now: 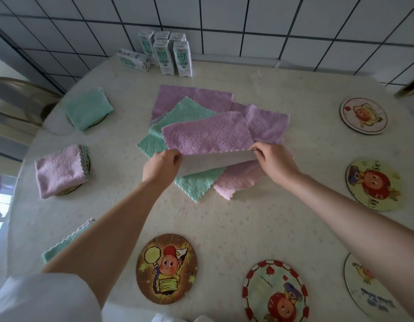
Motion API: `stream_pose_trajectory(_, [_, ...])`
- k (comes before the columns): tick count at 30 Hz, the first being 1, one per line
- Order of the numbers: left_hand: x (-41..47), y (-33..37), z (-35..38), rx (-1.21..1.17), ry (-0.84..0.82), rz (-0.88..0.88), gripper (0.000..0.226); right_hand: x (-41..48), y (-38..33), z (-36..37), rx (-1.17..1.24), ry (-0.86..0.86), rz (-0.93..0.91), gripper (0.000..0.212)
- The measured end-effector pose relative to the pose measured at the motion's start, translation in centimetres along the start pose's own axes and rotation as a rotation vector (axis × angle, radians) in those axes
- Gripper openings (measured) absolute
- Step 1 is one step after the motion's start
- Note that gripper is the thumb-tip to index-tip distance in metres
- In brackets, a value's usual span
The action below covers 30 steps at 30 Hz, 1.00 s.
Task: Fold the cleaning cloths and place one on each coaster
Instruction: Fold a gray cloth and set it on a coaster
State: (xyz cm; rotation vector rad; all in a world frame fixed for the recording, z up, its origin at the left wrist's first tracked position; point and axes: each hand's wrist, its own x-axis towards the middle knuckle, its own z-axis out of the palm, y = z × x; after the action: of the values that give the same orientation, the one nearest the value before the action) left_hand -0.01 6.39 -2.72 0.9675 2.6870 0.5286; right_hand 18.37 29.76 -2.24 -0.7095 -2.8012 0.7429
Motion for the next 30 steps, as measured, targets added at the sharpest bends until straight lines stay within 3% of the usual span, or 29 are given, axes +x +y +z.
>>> stream_pose_trajectory(5, [0.2,0.4,-3.3,-0.057,0.178,-0.021,0.020,0.8,-1.6,-1.8,0.101,0.168,-0.044,0.017])
stream_pose_trajectory(10, [-2.1,0.5,-5.4,-0.265,0.294,0.030,0.020,-0.8,-3.5,-3.3,0.120,0.271,-0.149,0.018])
stream_pose_trajectory(15, [-7.2,-0.5,-5.9,-0.216,0.378,0.235,0.016,-5.5,-4.2,-2.9,0.107,0.294,-0.222,0.019])
stream_pose_trajectory(23, [-17.0,-5.5,-3.1,-0.224,0.280,0.411,0.017,-16.8,-6.7,1.5,0.107,0.176,-0.181,0.020])
stream_pose_trajectory(30, [-24.5,-10.0,-0.7,-0.265,0.131,0.433,0.016,-26.3,-9.7,6.4,0.092,0.122,-0.076,0.020])
